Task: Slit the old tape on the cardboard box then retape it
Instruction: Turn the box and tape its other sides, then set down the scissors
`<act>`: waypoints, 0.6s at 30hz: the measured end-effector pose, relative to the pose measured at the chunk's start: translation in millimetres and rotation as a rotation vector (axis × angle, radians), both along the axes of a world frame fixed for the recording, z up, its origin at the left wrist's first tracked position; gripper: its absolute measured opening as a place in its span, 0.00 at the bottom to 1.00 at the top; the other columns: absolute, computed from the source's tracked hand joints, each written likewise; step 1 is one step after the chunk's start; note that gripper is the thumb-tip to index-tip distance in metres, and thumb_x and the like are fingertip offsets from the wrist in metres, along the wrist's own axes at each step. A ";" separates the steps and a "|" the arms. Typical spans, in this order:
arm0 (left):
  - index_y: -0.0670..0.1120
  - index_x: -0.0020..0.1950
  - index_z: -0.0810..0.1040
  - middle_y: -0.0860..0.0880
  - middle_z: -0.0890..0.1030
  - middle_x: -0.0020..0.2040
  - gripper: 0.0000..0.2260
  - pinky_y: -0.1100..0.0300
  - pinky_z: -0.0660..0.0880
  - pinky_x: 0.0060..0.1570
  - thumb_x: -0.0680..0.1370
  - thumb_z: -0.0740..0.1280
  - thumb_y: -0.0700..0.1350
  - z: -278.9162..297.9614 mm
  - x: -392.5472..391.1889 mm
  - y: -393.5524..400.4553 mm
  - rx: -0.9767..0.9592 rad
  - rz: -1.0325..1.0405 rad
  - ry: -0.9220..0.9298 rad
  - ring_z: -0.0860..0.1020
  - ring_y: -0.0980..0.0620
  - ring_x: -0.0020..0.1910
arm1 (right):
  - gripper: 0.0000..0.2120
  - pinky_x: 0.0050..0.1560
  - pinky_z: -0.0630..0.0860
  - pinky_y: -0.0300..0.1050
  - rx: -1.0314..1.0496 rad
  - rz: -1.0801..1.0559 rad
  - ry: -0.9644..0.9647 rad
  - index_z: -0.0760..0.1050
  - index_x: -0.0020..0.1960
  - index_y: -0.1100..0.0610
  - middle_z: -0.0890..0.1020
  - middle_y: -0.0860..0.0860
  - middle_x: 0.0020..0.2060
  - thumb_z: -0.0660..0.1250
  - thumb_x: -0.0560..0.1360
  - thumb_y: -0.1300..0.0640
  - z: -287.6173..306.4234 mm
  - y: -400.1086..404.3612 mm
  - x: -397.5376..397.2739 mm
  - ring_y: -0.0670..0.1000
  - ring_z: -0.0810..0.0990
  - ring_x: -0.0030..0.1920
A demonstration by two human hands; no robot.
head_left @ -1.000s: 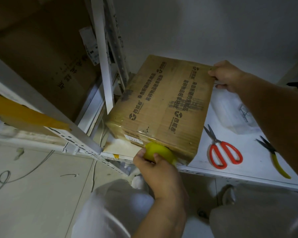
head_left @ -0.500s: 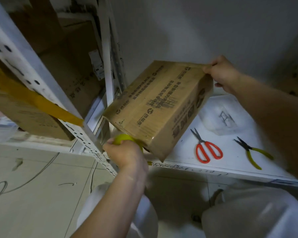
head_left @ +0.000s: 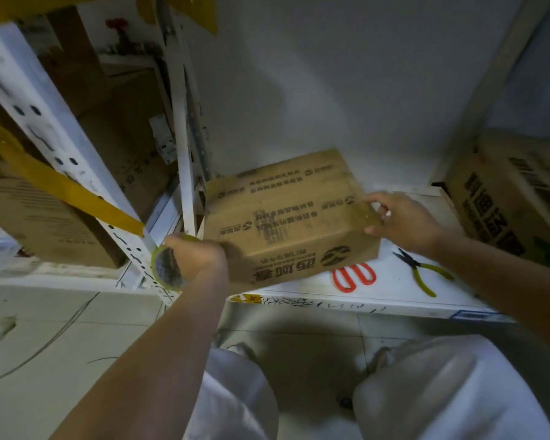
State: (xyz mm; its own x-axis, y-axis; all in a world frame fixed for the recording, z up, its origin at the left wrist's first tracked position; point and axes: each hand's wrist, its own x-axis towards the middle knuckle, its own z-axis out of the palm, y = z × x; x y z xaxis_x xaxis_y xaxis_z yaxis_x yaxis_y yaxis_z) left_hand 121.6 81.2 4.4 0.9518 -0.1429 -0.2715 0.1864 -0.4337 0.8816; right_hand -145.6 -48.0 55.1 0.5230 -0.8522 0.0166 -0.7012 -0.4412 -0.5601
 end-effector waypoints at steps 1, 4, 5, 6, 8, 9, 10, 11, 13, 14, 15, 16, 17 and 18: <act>0.49 0.68 0.63 0.39 0.74 0.62 0.18 0.47 0.70 0.58 0.79 0.58 0.40 -4.4 0.3 0.2 0.016 -0.016 -0.028 0.74 0.38 0.60 | 0.21 0.43 0.71 0.38 0.023 -0.033 0.017 0.74 0.64 0.51 0.76 0.51 0.53 0.72 0.73 0.61 -7.1 4.1 -4.6 0.50 0.75 0.48; 0.48 0.66 0.65 0.40 0.76 0.61 0.16 0.46 0.72 0.55 0.79 0.57 0.39 -6.7 -4.2 5.0 0.021 -0.057 -0.119 0.75 0.38 0.58 | 0.22 0.48 0.74 0.43 0.110 -0.093 0.051 0.72 0.66 0.51 0.76 0.52 0.54 0.70 0.74 0.61 -26.8 11.8 -13.6 0.51 0.76 0.51; 0.48 0.65 0.65 0.41 0.76 0.60 0.15 0.47 0.72 0.54 0.79 0.57 0.39 -7.2 -5.2 6.5 0.021 -0.062 -0.144 0.75 0.38 0.57 | 0.23 0.49 0.74 0.44 0.135 -0.123 0.052 0.71 0.67 0.52 0.76 0.53 0.54 0.70 0.74 0.61 -30.4 11.5 -15.3 0.50 0.75 0.51; 0.47 0.65 0.66 0.41 0.76 0.59 0.14 0.47 0.72 0.53 0.79 0.56 0.38 -5.7 -8.2 9.0 0.020 -0.060 -0.175 0.75 0.39 0.57 | 0.24 0.49 0.74 0.43 0.153 -0.154 0.046 0.70 0.68 0.53 0.76 0.54 0.56 0.70 0.74 0.61 -32.6 10.9 -16.3 0.50 0.75 0.51; 0.47 0.65 0.67 0.41 0.76 0.59 0.14 0.49 0.70 0.51 0.80 0.55 0.38 -4.6 -13.3 12.8 -0.009 -0.037 -0.231 0.75 0.40 0.57 | 0.26 0.49 0.73 0.43 0.195 -0.207 0.043 0.67 0.70 0.55 0.76 0.55 0.60 0.70 0.74 0.60 -37.0 6.4 -16.5 0.52 0.75 0.52; 0.46 0.66 0.67 0.41 0.75 0.60 0.14 0.50 0.70 0.51 0.81 0.54 0.38 -3.0 -16.7 15.3 -0.036 -0.026 -0.259 0.75 0.40 0.57 | 0.27 0.51 0.73 0.43 0.232 -0.233 0.041 0.66 0.71 0.55 0.76 0.56 0.61 0.70 0.74 0.59 -38.9 4.1 -16.3 0.53 0.76 0.54; 0.46 0.66 0.67 0.41 0.74 0.61 0.14 0.50 0.70 0.52 0.81 0.54 0.38 -1.1 -20.5 18.1 -0.063 -0.022 -0.286 0.74 0.41 0.58 | 0.28 0.53 0.73 0.45 0.276 -0.259 0.030 0.65 0.72 0.56 0.75 0.56 0.63 0.70 0.75 0.59 -40.5 2.2 -15.6 0.55 0.76 0.57; 0.45 0.66 0.67 0.41 0.74 0.61 0.14 0.50 0.70 0.52 0.81 0.54 0.38 1.3 -23.9 22.2 -0.088 -0.023 -0.316 0.74 0.42 0.57 | 0.27 0.56 0.73 0.47 0.328 -0.283 0.006 0.65 0.72 0.56 0.74 0.56 0.64 0.70 0.75 0.58 -42.7 0.3 -15.0 0.56 0.76 0.59; 0.45 0.67 0.66 0.44 0.74 0.56 0.14 0.53 0.69 0.47 0.82 0.54 0.38 7.7 -31.6 30.1 -0.106 -0.040 -0.400 0.74 0.45 0.51 | 0.26 0.58 0.76 0.51 0.434 -0.334 -0.060 0.66 0.70 0.57 0.74 0.56 0.62 0.70 0.75 0.58 -46.4 -3.6 -13.7 0.57 0.76 0.58; 0.44 0.67 0.66 0.46 0.73 0.53 0.14 0.56 0.68 0.45 0.82 0.55 0.38 12.9 -36.8 35.3 -0.130 -0.049 -0.432 0.73 0.48 0.49 | 0.23 0.58 0.77 0.52 0.482 -0.359 -0.094 0.67 0.68 0.58 0.75 0.57 0.59 0.70 0.75 0.58 -47.7 -4.0 -12.1 0.58 0.76 0.57; 0.44 0.67 0.66 0.49 0.71 0.51 0.13 0.59 0.66 0.45 0.82 0.55 0.38 19.5 -43.7 39.0 -0.162 -0.059 -0.454 0.71 0.50 0.47 | 0.19 0.59 0.77 0.54 0.525 -0.385 -0.126 0.69 0.64 0.60 0.75 0.59 0.57 0.69 0.76 0.58 -47.9 -4.1 -9.6 0.59 0.77 0.57; 0.44 0.67 0.66 0.50 0.70 0.50 0.13 0.61 0.66 0.44 0.82 0.55 0.38 24.1 -50.8 42.0 -0.198 -0.074 -0.470 0.71 0.52 0.45 | 0.14 0.60 0.76 0.56 0.556 -0.410 -0.155 0.71 0.60 0.61 0.76 0.62 0.57 0.68 0.76 0.59 -48.6 -4.4 -7.3 0.61 0.78 0.57; 0.44 0.66 0.67 0.51 0.70 0.47 0.12 0.66 0.65 0.41 0.82 0.55 0.38 29.1 -59.0 45.1 -0.233 -0.097 -0.468 0.71 0.53 0.43 | 0.10 0.60 0.76 0.57 0.571 -0.427 -0.171 0.73 0.56 0.62 0.77 0.63 0.56 0.67 0.77 0.60 -48.5 -4.3 -4.7 0.61 0.78 0.56; 0.44 0.65 0.67 0.53 0.70 0.45 0.12 0.70 0.65 0.36 0.82 0.56 0.38 32.7 -67.4 46.4 -0.263 -0.123 -0.446 0.71 0.56 0.39 | 0.07 0.59 0.76 0.56 0.581 -0.445 -0.186 0.73 0.53 0.62 0.78 0.63 0.54 0.66 0.77 0.60 -47.8 -4.1 -2.7 0.60 0.79 0.55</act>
State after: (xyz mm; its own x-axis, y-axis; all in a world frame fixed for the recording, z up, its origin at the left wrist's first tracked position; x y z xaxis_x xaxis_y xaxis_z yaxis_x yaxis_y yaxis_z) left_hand 54.2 127.6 37.1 0.9385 -0.2698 0.2155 -0.2695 -0.1822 0.9456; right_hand -148.3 -52.1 7.3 0.1599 -0.8809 -0.4454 -0.6153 0.2639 -0.7428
